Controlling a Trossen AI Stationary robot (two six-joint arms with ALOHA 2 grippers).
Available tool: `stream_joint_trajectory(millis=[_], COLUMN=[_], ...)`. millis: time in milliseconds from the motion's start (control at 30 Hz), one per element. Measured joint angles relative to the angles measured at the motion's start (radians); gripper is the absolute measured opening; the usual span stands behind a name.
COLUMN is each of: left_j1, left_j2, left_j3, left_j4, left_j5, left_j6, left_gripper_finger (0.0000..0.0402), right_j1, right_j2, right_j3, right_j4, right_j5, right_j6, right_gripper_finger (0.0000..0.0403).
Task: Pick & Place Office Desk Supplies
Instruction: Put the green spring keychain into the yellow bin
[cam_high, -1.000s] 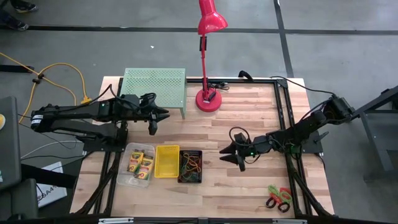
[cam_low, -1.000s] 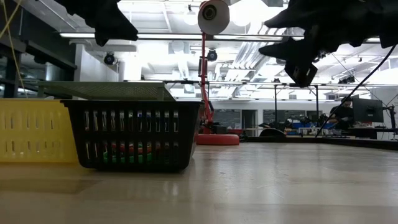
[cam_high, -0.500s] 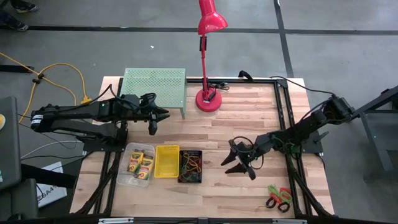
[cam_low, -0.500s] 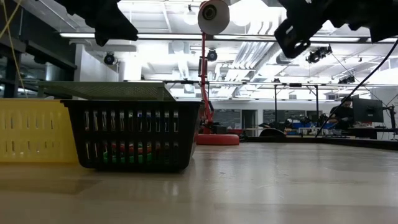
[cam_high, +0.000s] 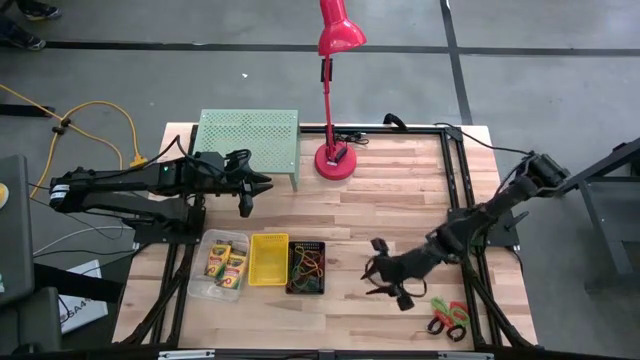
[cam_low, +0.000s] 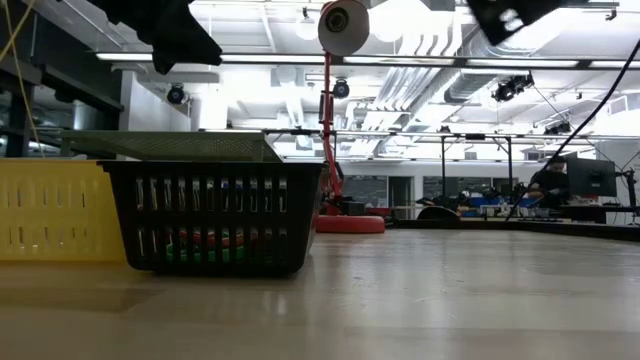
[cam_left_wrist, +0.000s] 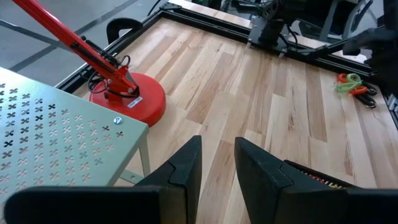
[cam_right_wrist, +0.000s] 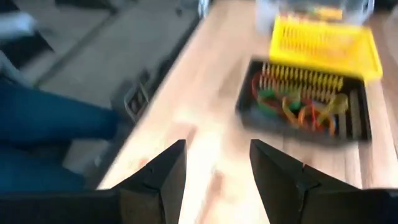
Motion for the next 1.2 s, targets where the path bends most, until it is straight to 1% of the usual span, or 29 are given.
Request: stream_joint_trajectory(millis=[100,367,500,633,767,867,967,1067,1200], left_j1=[0.0,0.0,0.0,0.0,0.0,0.0,0.0,0.0,0.0], left_j2=[0.0,0.0,0.0,0.0,0.0,0.0,0.0,0.0,0.0], left_j3=[0.0,0.0,0.0,0.0,0.0,0.0,0.0,0.0,0.0], left_j4=[0.0,0.0,0.0,0.0,0.0,0.0,0.0,0.0,0.0], left_j5=[0.0,0.0,0.0,0.0,0.0,0.0,0.0,0.0,0.0], left_j6=[0.0,0.0,0.0,0.001,0.001,0.001,0.001,0.001,0.001], left_gripper_finger=[0.009,0.009,0.009,0.009,0.009,0.009,0.009,0.009,0.009], right_j1=[0.062,0.231,0.315,0.362,0.385,0.389,0.388,0.388,0.388], right_j2=[0.0,0.0,0.0,0.0,0.005,0.031,0.064,0.097,0.137], right_j3=[0.005,0.005,0.005,0.005,0.005,0.005,0.005,0.005,0.004], right_j4=[-0.093,-0.352,-0.488,-0.581,-0.634,-0.647,-0.646,-0.64,-0.612], right_j5=[0.039,0.036,0.02,-0.055,-0.136,-0.203,-0.245,-0.273,-0.285], right_j6=[0.067,0.395,0.663,0.964,1.178,1.301,1.412,1.494,1.545], right_gripper_finger=[0.0166,0.0166,0.0164,0.0159,0.0153,0.015,0.0149,0.0148,0.0148])
